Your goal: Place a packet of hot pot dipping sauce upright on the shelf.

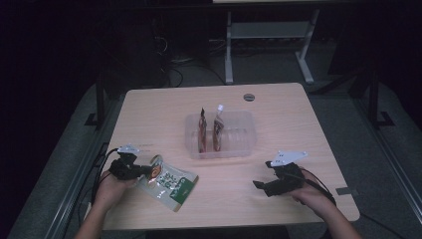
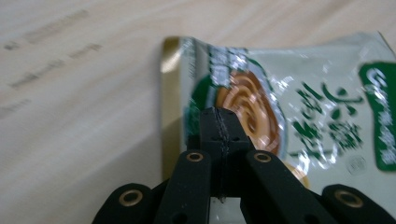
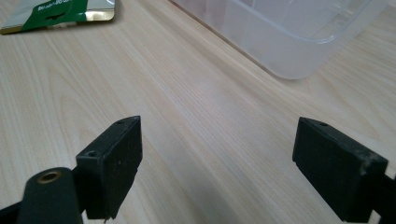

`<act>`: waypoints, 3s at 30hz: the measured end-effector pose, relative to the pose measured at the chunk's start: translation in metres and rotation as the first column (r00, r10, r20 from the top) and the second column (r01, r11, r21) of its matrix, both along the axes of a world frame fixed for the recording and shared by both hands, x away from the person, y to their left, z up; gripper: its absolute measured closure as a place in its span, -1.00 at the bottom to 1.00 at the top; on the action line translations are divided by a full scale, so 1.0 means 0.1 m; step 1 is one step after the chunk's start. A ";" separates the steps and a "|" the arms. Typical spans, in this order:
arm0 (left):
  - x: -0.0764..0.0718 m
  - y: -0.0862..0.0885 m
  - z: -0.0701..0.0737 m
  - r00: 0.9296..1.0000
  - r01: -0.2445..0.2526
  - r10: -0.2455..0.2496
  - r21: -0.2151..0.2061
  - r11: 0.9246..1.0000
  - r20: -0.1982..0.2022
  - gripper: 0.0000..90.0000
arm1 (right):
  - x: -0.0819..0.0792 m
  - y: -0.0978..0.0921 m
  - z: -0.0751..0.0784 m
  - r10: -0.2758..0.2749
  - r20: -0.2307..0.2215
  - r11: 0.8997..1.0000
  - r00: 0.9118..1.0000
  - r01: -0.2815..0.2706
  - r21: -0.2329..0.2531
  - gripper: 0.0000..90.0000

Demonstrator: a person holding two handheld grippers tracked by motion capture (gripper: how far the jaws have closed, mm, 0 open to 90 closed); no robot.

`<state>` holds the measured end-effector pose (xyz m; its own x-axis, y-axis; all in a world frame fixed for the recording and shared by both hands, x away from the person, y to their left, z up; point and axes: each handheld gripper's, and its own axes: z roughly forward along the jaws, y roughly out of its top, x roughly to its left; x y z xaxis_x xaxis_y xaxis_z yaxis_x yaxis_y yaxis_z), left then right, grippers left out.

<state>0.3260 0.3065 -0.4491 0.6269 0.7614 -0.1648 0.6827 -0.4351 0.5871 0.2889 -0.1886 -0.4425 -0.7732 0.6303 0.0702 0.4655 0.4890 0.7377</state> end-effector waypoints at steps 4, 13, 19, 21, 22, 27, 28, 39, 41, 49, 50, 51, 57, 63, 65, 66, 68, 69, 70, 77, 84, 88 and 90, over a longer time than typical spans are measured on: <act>-0.09 -0.04 -0.01 1.000 0.018 -0.018 -0.010 1.000 -0.015 1.00 | 0.00 0.01 0.00 0.007 0.004 1.000 1.000 -0.007 -0.001 -0.65; -0.17 -0.28 -0.05 0.997 0.074 -0.075 -0.028 0.997 -0.024 1.00 | 0.01 0.02 -0.01 0.007 0.000 1.000 1.000 -0.007 -0.004 -0.65; -0.24 -0.52 -0.07 0.990 0.132 -0.134 -0.063 0.989 -0.038 1.00 | 0.01 0.02 -0.01 0.006 0.000 1.000 1.000 -0.006 -0.004 -0.65; -0.25 -0.64 -0.08 0.984 0.168 -0.171 -0.070 0.983 -0.043 1.00 | 0.01 0.02 -0.01 0.006 -0.001 1.000 1.000 -0.006 -0.004 -0.65; -0.26 -0.68 -0.09 0.984 0.167 -0.171 -0.083 0.982 -0.046 1.00 | 0.01 0.03 -0.01 0.006 -0.001 1.000 1.000 -0.006 -0.004 -0.66; -0.28 -0.87 -0.09 0.974 0.221 -0.225 -0.075 0.972 -0.041 1.00 | 0.01 0.03 -0.01 0.009 0.001 1.000 1.000 -0.009 -0.007 -0.65; -0.28 -0.89 -0.08 0.972 0.230 -0.233 -0.065 0.971 -0.038 1.00 | 0.01 0.03 -0.01 0.008 0.001 1.000 1.000 -0.008 -0.007 -0.65; 0.05 -0.69 0.28 0.972 0.198 -0.195 -0.006 0.980 0.128 0.96 | 0.02 0.02 -0.03 0.008 -0.002 1.000 1.000 -0.008 -0.007 -0.65; 0.10 -0.69 0.28 0.974 0.187 -0.186 0.004 0.982 0.130 0.96 | 0.02 0.03 -0.03 0.009 -0.002 1.000 1.000 -0.009 -0.008 -0.65; 0.28 -0.65 0.06 0.983 0.174 -0.178 0.094 0.980 0.038 1.00 | 0.02 0.00 -0.03 0.002 -0.006 1.000 1.000 -0.002 -0.009 -0.65; 0.28 -0.65 0.06 0.983 0.174 -0.178 0.094 0.980 0.038 1.00 | 0.02 0.00 -0.03 0.002 -0.006 1.000 1.000 -0.002 -0.009 -0.65; 0.25 -0.65 0.04 0.984 0.170 -0.173 0.083 0.982 0.030 1.00 | 0.01 -0.01 -0.03 0.000 -0.006 1.000 1.000 0.000 -0.009 -0.65; 0.00 -0.56 0.07 0.982 0.189 -0.189 0.052 0.981 0.003 1.00 | 0.00 -0.01 -0.02 -0.003 -0.005 1.000 1.000 0.003 -0.006 -0.65; -0.24 -0.35 0.20 0.984 0.173 -0.172 -0.027 0.985 0.042 0.44 | 0.01 0.01 -0.02 0.009 0.002 1.000 1.000 -0.009 -0.017 -0.65; -0.28 -0.35 0.19 0.984 0.173 -0.171 -0.028 0.984 0.055 0.17 | 0.02 0.01 -0.03 0.006 0.000 1.000 1.000 -0.006 -0.024 -0.65; -0.32 -0.35 0.18 0.981 0.183 -0.182 -0.017 0.983 0.069 0.17 | 0.02 0.01 -0.03 0.006 0.000 1.000 1.000 -0.006 -0.024 -0.65; -0.35 -0.41 0.14 0.969 0.228 -0.229 0.019 0.974 0.095 -0.16 | 0.02 0.02 -0.04 0.021 -0.001 0.999 1.000 -0.021 -0.034 -0.67; -0.34 -0.43 0.12 0.967 0.238 -0.239 0.029 0.971 0.092 -0.22 | 0.03 0.02 -0.04 0.028 -0.006 0.999 1.000 -0.028 -0.030 -0.68; -0.33 -0.45 0.10 0.966 0.239 -0.241 0.037 0.970 0.092 -0.28 | 0.03 0.03 -0.04 0.034 -0.011 0.999 0.999 -0.034 -0.023 -0.68; -0.30 -0.54 0.00 0.966 0.249 -0.253 0.073 0.966 0.058 -0.53 | 0.04 0.06 -0.04 0.055 -0.011 0.998 0.998 -0.055 0.000 -0.69; -0.31 -0.58 -0.06 0.958 0.282 -0.285 0.077 0.956 0.024 -0.53 | 0.04 0.07 -0.02 0.056 -0.016 0.998 0.998 -0.056 0.003 -0.69; -0.35 -0.62 -0.07 0.945 0.316 -0.325 0.128 0.940 0.049 -0.58 | 0.04 0.09 -0.01 0.061 -0.041 0.998 0.997 -0.061 0.006 -0.69; -0.36 -0.63 -0.07 0.942 0.323 -0.331 0.132 0.937 0.046 -0.58 | 0.05 0.10 0.00 0.054 -0.057 0.999 0.997 -0.054 -0.003 -0.69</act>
